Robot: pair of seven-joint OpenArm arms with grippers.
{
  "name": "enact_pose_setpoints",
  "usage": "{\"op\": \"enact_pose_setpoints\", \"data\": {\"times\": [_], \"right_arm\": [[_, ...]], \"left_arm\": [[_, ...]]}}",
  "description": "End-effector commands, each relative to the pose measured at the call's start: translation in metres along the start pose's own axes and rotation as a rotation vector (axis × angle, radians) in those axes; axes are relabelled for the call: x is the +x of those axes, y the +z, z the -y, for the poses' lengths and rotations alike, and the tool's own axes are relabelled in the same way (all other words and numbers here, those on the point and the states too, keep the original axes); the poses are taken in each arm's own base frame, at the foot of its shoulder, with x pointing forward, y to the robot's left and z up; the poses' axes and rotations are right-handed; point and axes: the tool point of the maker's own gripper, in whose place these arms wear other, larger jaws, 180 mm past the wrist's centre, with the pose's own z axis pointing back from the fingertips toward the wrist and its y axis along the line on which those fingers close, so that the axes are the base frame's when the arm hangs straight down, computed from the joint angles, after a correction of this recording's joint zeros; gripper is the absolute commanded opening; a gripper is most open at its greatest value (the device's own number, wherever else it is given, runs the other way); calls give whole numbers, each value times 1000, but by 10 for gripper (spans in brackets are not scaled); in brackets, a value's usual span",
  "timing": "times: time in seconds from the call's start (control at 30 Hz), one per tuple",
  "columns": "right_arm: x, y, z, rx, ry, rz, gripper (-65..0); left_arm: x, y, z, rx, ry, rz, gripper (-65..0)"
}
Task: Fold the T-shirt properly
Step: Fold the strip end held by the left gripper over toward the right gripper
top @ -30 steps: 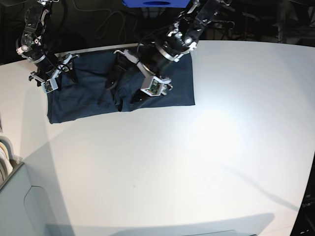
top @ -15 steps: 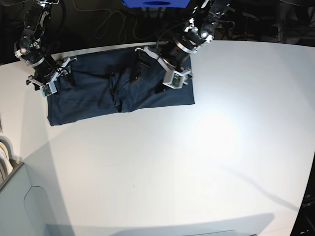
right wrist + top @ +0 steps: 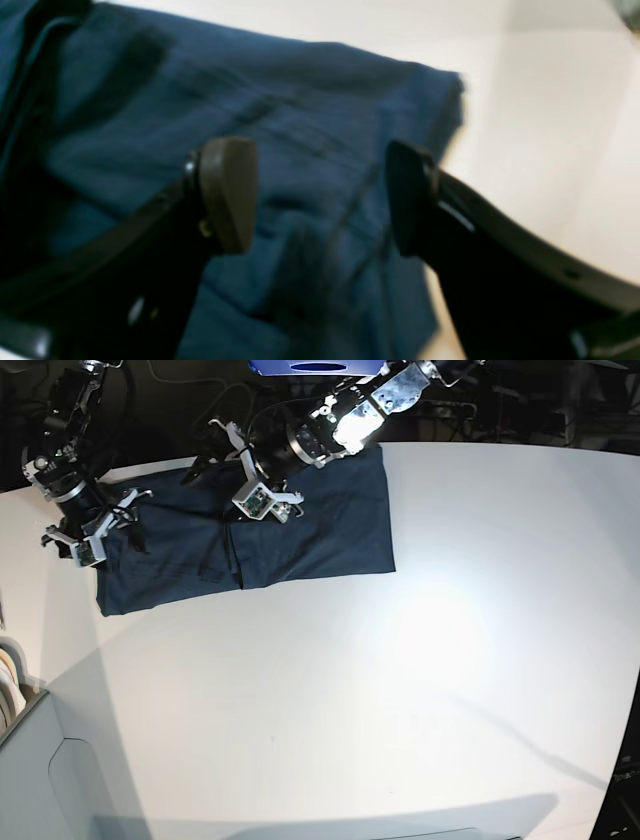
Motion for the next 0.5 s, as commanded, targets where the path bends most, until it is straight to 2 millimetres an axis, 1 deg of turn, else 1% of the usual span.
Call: {"op": "enact_pose_setpoints", "data": {"times": [0.0,0.03,0.07,0.17,0.2,0.23,0.3,0.37,0.4,0.47], "right_arm": [[13,4,8,-16,3,51,-261],[15,5,15,-37,-4,58,-258],[17,7,23,-61,-13,66,-247],[8,10,40,-103,-47,53,-183],[7,8,43,-109,-57,53,-168],[2,6,46,-112,-72,45,-155],[-6,4,53,-120,-95,28,-152],[-13,2,60,-123,-107,12,-152],[-18,1,59,-117,-122,4,-152],[-26,-1,58,-112,-139,-13,-152]], "left_arm": [[16,-1,9,-26,0,52,-166],[16,0,8,-24,1,53,-166],[16,3,2,-10,-3,54,-166],[17,20,-17,37,5,62,-166],[17,27,-26,58,20,64,-166],[19,37,-39,89,40,71,-166],[23,55,-57,132,84,89,-166],[24,76,-82,190,124,96,-172],[24,87,-93,221,142,101,-190],[22,110,-118,290,164,101,-258]]}}
